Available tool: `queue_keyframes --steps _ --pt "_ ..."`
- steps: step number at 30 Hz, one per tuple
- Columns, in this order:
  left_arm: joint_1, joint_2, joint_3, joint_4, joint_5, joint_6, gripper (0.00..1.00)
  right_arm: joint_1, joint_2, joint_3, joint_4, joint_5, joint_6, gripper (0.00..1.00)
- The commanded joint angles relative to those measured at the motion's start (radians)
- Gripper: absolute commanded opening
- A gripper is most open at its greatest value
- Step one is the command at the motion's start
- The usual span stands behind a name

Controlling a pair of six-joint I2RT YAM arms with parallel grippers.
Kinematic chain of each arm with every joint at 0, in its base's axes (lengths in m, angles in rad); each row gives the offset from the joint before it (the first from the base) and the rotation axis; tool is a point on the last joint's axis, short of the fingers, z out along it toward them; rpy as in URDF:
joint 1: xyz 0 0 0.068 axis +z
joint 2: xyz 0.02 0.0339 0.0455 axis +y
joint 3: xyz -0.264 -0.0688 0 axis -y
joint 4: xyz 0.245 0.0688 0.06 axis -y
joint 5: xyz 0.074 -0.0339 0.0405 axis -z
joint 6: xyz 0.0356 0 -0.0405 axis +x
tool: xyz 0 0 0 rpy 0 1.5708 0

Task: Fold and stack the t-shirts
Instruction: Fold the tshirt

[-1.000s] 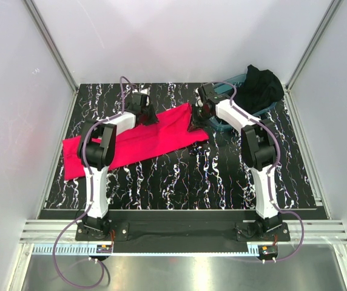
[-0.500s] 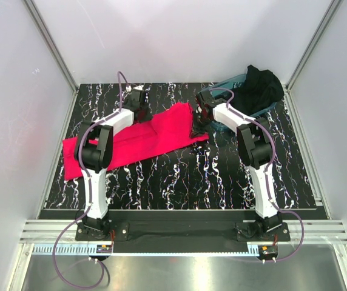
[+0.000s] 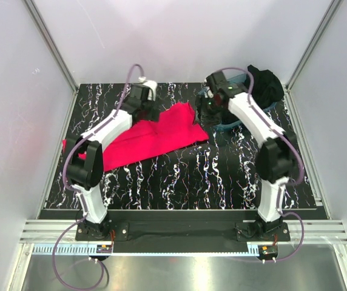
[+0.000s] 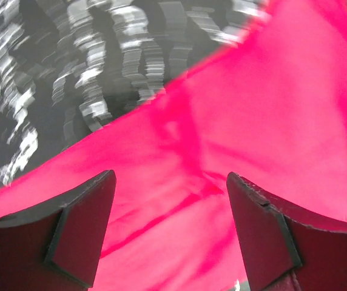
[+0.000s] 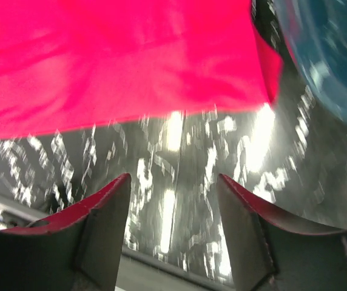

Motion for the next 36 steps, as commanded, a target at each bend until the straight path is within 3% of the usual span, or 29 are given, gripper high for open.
queue_keyframes --steps 1,2,6,11,17,22,23,27,32,36 --pt "-0.094 -0.042 -0.062 0.025 0.121 0.322 0.78 0.003 -0.193 -0.039 -0.169 0.073 -0.044 0.67" --pt "-0.099 -0.045 -0.075 0.026 0.197 0.359 0.78 0.005 -0.224 -0.05 -0.185 0.079 -0.044 0.68" --pt "-0.124 0.062 0.023 -0.042 0.242 0.493 0.77 0.003 -0.395 -0.133 -0.221 0.084 -0.015 0.72" --pt "-0.125 0.336 0.324 -0.227 0.241 0.47 0.71 0.002 -0.561 -0.28 -0.215 0.062 0.026 0.73" --pt "-0.108 0.475 0.46 -0.293 0.319 0.409 0.71 0.002 -0.623 -0.345 -0.179 0.084 0.017 0.74" --pt "-0.032 0.582 0.578 -0.384 0.402 0.277 0.68 0.002 -0.572 -0.333 -0.131 0.042 0.016 0.75" --pt "-0.015 0.631 0.651 -0.402 0.4 0.221 0.63 0.0 -0.554 -0.33 -0.125 0.038 0.014 0.75" --pt "0.076 0.732 0.855 -0.456 0.405 0.059 0.61 -0.001 -0.503 -0.32 -0.109 0.034 0.002 0.75" --pt "0.195 0.717 0.889 -0.271 0.411 -0.18 0.62 -0.003 -0.463 -0.304 -0.111 0.033 -0.001 0.76" --pt "0.203 0.621 0.917 -0.196 0.391 -0.232 0.7 -0.003 -0.451 -0.285 -0.114 0.027 0.003 0.76"
